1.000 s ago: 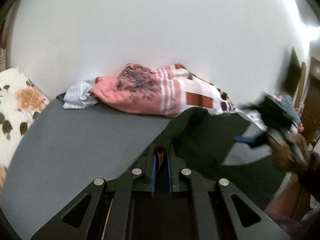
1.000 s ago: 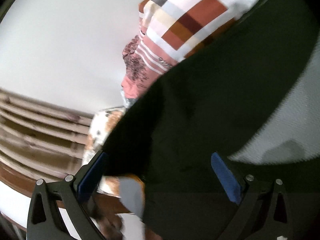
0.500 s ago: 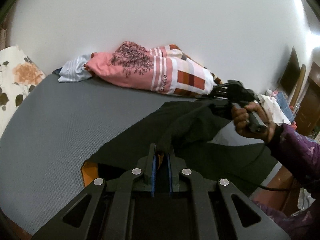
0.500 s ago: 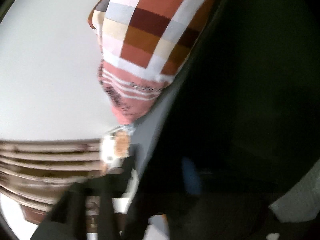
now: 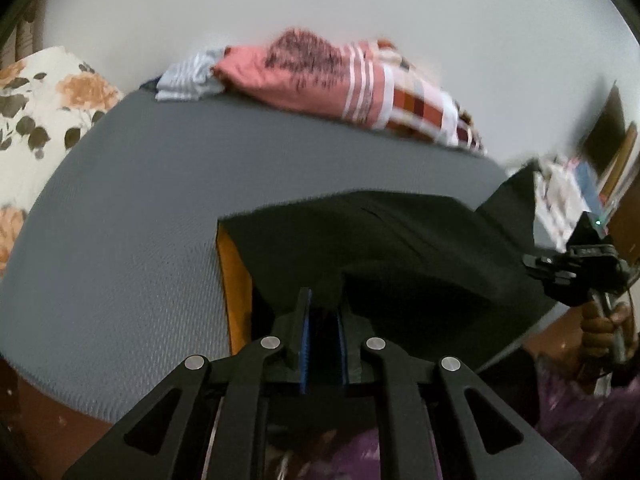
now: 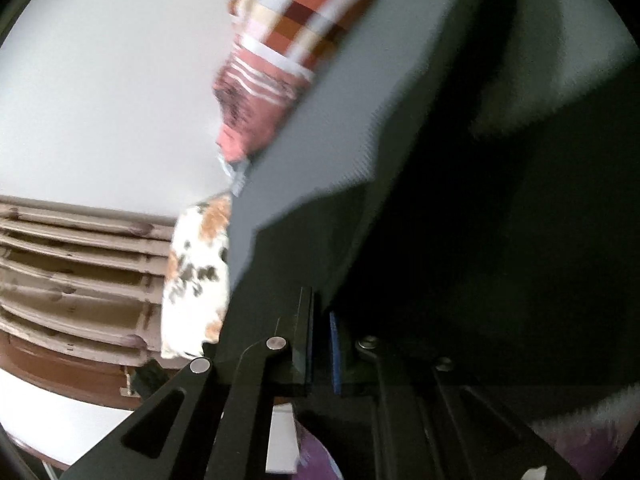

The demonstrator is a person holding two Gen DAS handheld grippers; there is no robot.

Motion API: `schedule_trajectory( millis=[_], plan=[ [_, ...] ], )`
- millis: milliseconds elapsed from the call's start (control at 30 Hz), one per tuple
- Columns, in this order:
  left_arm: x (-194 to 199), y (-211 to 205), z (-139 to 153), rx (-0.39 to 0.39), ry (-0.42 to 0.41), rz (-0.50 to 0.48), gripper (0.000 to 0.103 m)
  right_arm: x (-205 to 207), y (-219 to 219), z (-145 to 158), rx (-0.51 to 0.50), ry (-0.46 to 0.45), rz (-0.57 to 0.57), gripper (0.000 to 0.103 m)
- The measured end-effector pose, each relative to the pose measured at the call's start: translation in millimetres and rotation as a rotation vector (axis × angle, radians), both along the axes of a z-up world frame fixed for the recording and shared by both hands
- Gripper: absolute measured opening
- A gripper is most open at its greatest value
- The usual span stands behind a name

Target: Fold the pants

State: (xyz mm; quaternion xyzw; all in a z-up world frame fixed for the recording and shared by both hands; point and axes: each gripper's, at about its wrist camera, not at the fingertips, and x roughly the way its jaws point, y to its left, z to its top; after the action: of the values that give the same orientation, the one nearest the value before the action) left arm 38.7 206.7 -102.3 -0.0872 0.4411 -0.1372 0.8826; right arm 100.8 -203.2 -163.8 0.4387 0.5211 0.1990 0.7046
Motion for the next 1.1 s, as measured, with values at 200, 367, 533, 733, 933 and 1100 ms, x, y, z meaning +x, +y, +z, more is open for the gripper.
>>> schedule_trajectory(
  millis=[200,367,533,733,933,1100],
  plan=[
    [-10,4,-8,0.031,0.039,-0.001,0.013,-10,12,-26,0.017,0.064,0.009,0.006],
    [-13,2,-20,0.075,0.106,-0.017,0.015,-19,12,-39,0.018,0.103,0.022,0.006],
    [-21,8,-27,0.147,0.128,-0.004,0.026,-37,6,-56,0.035,0.155,0.034,0.006],
    [-26,49,-2,0.265,0.098,0.295,0.048,-36,13,-66,0.065,0.173,0.038,0.006],
    [-11,0,42,0.163,0.015,0.167,0.066,-39,11,-77,0.144,0.196,0.028,0.012],
    [17,-96,-24,0.215,0.212,-0.139,0.067,-40,-4,-68,0.174,0.148,-0.025,0.03]
  ],
)
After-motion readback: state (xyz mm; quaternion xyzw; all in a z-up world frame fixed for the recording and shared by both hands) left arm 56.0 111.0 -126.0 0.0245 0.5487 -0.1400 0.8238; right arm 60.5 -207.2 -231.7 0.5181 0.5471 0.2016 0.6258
